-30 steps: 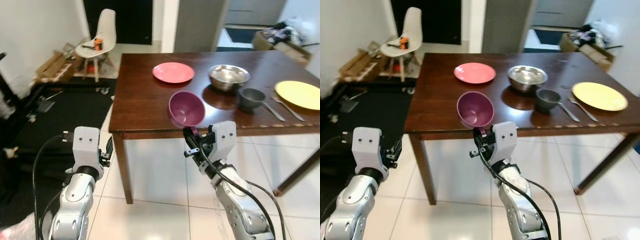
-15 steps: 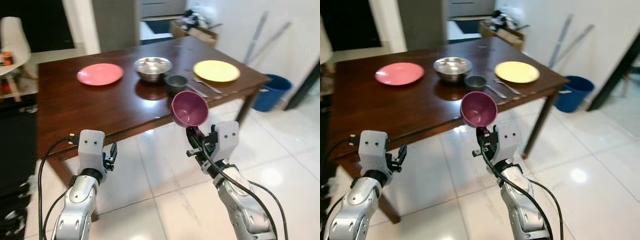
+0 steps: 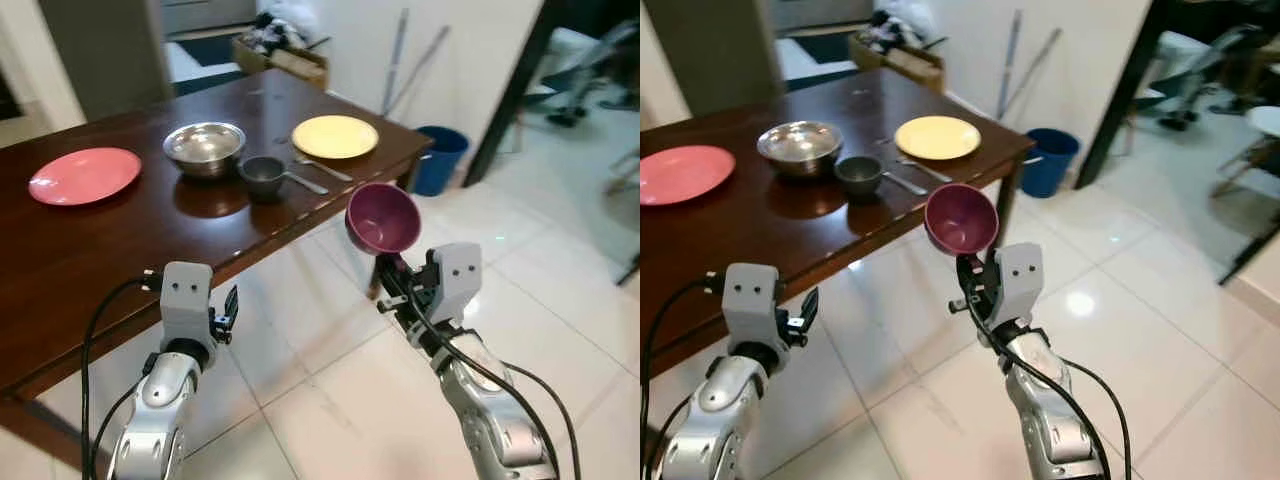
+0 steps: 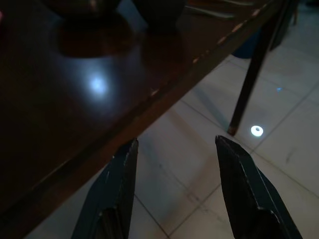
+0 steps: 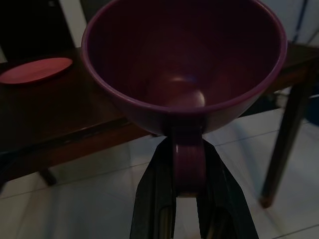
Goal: Setting the table
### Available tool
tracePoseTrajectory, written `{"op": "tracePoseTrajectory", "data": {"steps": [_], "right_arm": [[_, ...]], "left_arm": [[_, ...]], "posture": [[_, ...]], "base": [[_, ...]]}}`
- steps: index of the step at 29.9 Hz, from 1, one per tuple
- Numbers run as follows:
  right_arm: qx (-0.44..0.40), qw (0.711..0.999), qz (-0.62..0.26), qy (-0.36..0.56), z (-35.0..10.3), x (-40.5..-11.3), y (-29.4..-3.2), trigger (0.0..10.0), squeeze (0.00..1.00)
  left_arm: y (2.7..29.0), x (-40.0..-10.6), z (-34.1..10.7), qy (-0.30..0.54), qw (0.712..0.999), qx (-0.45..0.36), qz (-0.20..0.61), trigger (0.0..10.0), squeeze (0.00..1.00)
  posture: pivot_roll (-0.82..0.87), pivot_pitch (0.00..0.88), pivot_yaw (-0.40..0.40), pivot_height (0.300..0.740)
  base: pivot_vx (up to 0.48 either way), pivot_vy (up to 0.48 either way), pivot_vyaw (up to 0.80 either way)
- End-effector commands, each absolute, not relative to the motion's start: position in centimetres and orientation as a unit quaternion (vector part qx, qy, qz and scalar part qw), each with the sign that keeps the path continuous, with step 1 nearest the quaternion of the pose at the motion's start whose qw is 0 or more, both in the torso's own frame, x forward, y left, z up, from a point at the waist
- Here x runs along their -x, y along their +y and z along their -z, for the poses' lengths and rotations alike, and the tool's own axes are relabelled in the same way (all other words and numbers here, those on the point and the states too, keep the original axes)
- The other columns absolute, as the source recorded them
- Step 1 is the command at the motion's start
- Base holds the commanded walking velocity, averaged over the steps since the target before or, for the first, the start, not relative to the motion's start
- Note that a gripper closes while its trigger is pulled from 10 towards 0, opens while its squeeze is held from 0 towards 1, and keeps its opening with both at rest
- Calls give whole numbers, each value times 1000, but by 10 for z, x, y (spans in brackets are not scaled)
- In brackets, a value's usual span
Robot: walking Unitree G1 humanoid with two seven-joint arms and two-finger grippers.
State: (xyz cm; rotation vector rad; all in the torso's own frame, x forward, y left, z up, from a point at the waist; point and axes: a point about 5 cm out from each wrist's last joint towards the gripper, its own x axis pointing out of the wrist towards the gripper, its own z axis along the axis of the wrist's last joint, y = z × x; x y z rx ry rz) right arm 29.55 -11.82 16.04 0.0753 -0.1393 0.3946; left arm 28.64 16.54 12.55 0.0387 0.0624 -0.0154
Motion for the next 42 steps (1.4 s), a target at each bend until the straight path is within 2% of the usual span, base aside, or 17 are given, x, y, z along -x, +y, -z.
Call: {"op": "tracePoseTrajectory", "data": {"steps": [1,18,27,42], "right_arm": [[-34,979,-190,-68,-160,-295,-122,10000,0],[-34,979,-191,-58,-154,-294,-121,10000,0],[-8,985,-170,18,-105,-286,-129,10000,0],[-10,986,-169,14,-102,-287,-128,10000,0]], "left_arm": [[164,-285,-121,39,999,-17,10,10000,0],[163,-285,-119,43,999,-19,12,10000,0],[158,-287,-103,74,996,-8,50,10000,0],[156,-288,-102,74,996,-13,58,10000,0]], "posture": [[-45,0,80,740],[-42,0,80,740],[-39,0,85,740],[-37,0,87,740]], "base": [[0,0,-800],[0,0,-800],[0,0,-800],[0,0,-800]]}}
